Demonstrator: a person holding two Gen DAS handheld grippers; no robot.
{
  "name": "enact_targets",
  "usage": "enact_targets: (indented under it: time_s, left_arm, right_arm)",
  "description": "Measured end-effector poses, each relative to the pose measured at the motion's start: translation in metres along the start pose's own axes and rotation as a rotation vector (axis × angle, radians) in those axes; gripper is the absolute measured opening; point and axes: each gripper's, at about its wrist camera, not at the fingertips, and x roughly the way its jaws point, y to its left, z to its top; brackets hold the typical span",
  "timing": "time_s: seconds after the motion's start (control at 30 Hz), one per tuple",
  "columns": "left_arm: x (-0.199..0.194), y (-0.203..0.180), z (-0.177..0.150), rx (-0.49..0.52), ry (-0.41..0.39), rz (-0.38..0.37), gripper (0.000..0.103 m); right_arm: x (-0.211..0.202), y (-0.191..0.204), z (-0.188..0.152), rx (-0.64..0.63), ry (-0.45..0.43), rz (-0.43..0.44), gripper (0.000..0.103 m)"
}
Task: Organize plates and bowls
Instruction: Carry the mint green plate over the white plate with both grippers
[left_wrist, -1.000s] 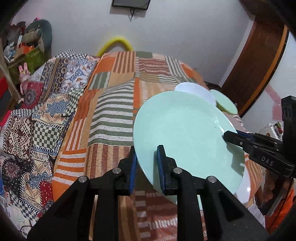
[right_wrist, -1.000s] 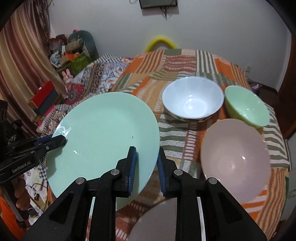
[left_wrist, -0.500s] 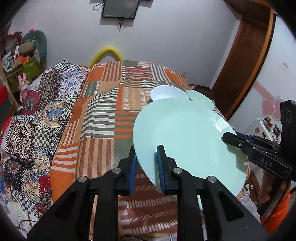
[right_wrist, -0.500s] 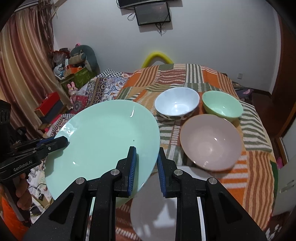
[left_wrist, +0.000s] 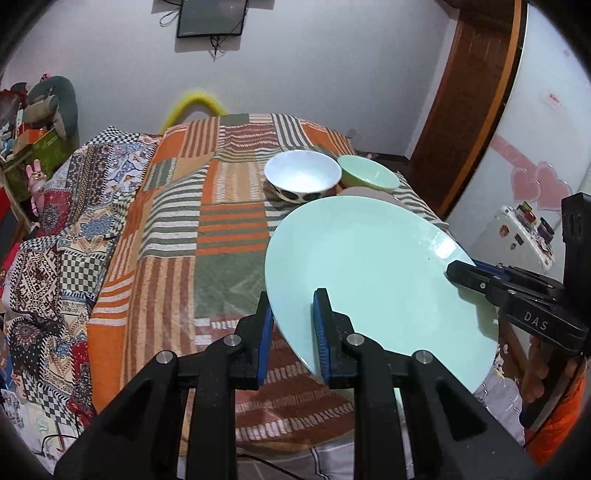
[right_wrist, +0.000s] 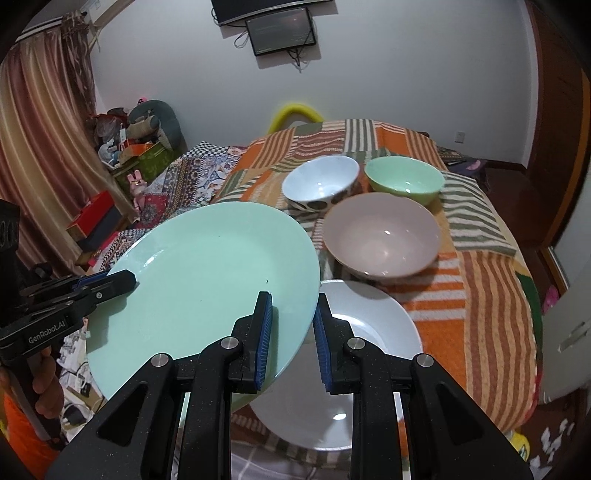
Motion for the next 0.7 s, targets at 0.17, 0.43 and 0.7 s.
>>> enact_targets:
  time_s: [0.17,0.43,0.7]
  left_arm:
    - [0.011,-0.012,-0.007,0.012,0.031,-0.004,0.021]
    - [0.037,-0.028,-0.018,0.029,0.107,-0.015,0.021]
    - [0.066,-0.040,-0.030,0.037,0.186,-0.025,0.021]
  right_arm:
    - [-0.003,-0.010,-0.013,0.016,0.012,-0.016,0.020]
    - [0.000,-0.031,-0.034,0.062,0.057,-0.024,0.020]
    - [0.008,-0.047,-0.053,0.117,0.110,-0.032,0.020]
